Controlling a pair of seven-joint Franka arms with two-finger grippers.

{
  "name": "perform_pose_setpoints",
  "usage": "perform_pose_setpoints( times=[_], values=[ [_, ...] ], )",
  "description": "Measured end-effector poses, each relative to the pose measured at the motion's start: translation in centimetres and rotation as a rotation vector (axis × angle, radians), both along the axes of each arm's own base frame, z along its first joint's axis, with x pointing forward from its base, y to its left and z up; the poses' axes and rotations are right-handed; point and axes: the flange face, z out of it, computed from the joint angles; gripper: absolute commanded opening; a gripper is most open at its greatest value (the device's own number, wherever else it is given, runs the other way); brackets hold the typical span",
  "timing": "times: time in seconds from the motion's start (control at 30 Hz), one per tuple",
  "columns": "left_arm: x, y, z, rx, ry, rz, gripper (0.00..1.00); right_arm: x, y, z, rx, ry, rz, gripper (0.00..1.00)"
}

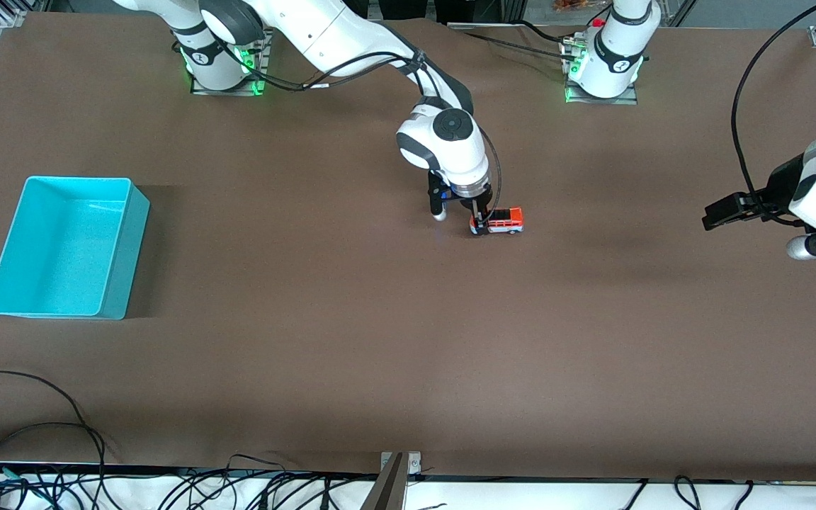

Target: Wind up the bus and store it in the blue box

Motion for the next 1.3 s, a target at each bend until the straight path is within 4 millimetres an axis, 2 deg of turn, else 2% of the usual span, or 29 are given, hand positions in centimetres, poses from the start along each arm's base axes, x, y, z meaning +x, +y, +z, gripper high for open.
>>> perform_pose_setpoints(
  times=[0.1,0.23,0.33,0.7,1.3],
  values=[
    [0.0,0.0,0.0,0.0,0.001,0.0,1.0,0.0,0.0,0.0,-0.006,0.003,0.0,0.08],
    [0.0,-0.2,0.0,0.0,0.001,-0.004,1.0,0.3,-0.2,0.2,-0.038,0.009,0.004,0.06],
    [0.0,-0.4,0.0,0.0,0.001,-0.006,1.0,0.4,-0.4,0.3,-0.082,0.006,0.02,0.01],
    [0.0,-0.4,0.0,0.0,0.002,-0.007,1.0,1.1,-1.5,1.3,-0.183,0.029,0.025,0.0],
    [0.0,-0.4,0.0,0.0,0.002,-0.007,1.0,3.3,-3.2,6.1,-0.22,0.03,0.061,0.0]
  ],
)
